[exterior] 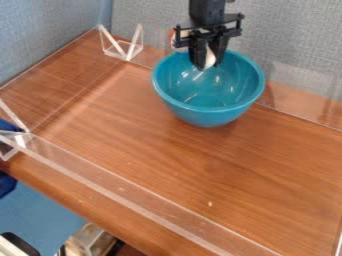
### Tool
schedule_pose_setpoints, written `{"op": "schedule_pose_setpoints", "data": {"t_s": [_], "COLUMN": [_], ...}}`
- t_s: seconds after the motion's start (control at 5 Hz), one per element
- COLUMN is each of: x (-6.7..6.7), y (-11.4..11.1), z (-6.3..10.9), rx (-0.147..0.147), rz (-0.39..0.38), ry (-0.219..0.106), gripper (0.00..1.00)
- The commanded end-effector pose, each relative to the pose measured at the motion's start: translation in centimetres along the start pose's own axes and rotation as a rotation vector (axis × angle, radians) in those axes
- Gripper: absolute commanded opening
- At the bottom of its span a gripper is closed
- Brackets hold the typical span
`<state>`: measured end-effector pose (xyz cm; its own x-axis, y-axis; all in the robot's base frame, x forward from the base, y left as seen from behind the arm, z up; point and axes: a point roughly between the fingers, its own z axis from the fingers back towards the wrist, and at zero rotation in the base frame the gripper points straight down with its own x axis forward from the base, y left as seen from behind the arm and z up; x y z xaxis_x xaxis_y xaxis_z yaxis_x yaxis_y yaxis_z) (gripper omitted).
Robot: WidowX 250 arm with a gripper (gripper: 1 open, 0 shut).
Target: Put the mushroom in the blue bowl
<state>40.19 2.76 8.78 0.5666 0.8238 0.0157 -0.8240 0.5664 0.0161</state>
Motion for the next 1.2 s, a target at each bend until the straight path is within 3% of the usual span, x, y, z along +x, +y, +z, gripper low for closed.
{"op": "schedule_pose_setpoints", "data": {"t_s": [0.0,0.2,0.4,0.6,1.0], "x": [1.8,2.2,2.0,1.9,1.3], "y": [-0.6,-0.6,-0.5,-0.3,0.3], "z": [2.1,2.1,1.5,1.1,3.0], "rx": [-0.043,-0.039,-0.022,-0.007,-0.027], "rz": [0.029,0.039,0.04,0.043,0.055], "ry": [-0.061,-0.076,-0.074,-0.072,-0.075], "gripper": [0.0,0.0,1.0,1.0,1.0]}}
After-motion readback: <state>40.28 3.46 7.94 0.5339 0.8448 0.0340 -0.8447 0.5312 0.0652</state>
